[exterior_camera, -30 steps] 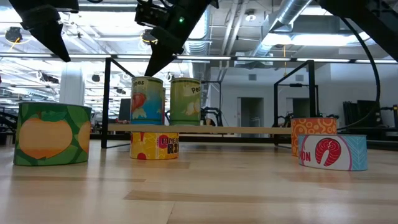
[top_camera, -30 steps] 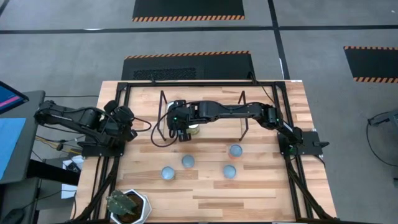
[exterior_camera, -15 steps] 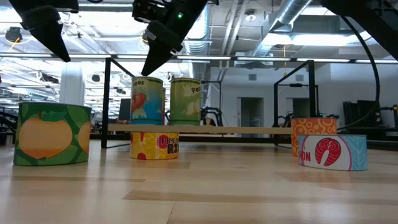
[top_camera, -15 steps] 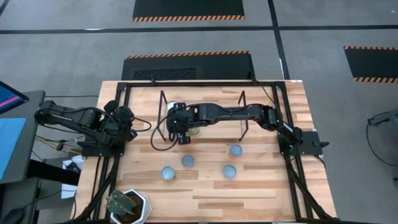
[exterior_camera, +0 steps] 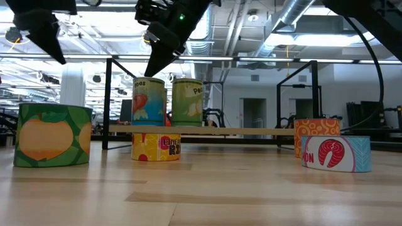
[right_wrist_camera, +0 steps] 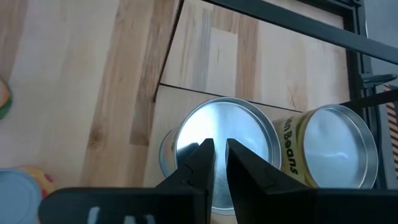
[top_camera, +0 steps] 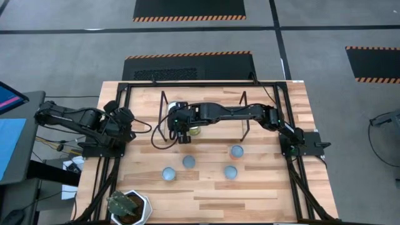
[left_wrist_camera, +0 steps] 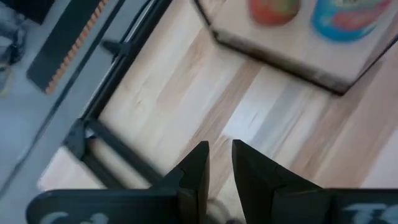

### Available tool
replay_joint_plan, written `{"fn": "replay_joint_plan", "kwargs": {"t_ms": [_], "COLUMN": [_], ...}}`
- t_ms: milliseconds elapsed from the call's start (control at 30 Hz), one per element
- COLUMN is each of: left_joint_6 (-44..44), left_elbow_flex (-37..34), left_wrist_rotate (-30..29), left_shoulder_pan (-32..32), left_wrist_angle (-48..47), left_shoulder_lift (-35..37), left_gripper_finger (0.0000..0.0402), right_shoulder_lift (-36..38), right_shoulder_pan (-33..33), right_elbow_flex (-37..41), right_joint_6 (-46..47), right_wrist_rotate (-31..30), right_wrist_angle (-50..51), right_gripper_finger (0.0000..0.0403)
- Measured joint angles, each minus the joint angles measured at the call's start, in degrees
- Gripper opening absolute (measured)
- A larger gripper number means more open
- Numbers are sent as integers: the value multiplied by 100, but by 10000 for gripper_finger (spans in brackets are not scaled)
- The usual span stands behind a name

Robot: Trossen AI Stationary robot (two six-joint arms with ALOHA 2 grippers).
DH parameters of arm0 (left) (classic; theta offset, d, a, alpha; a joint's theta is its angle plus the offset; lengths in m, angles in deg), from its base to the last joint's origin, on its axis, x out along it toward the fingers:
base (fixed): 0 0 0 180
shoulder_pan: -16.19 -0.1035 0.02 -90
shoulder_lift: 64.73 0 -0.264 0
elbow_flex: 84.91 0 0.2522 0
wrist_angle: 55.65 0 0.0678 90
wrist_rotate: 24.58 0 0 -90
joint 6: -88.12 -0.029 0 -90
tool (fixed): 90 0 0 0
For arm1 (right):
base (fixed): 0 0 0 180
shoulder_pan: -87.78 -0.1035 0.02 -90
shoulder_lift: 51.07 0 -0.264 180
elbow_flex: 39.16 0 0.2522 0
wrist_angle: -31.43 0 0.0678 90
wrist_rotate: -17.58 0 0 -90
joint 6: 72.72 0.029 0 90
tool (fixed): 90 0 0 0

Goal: Pick and place cans onto a shelf
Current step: Adjust the canned goods on the shelf

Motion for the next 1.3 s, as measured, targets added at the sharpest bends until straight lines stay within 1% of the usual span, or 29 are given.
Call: {"fn": "replay_joint_plan", "kwargs": {"t_ms": [100,167,267,367,500,1300], "left_joint_6": [418,626,605,677,671,629], "left_elbow_flex": [-2,-2,-2,-2,-2,-2], "left_wrist_rotate": [23,33,17,-51,-52,-48], "left_shoulder_pan": [0,0,0,0,0,0], "left_wrist_angle": [-492,-564,-422,-462,-452,-447], "left_shoulder_lift": [92,204,402,555,699,714], "left_gripper_finger": [61,61,61,61,61,61], "right_shoulder_lift": [0,0,2,5,14,11], "right_shoulder_pan": [0,0,0,0,0,-4], "right_elbow_flex": [0,0,0,7,116,116], "right_joint_6": [-4,-6,8,165,143,122], "right_wrist_rotate": [0,0,-2,-8,-20,4], "right_wrist_angle": [0,0,-7,-11,-49,-203], "right_gripper_finger": [65,65,65,65,65,65]}}
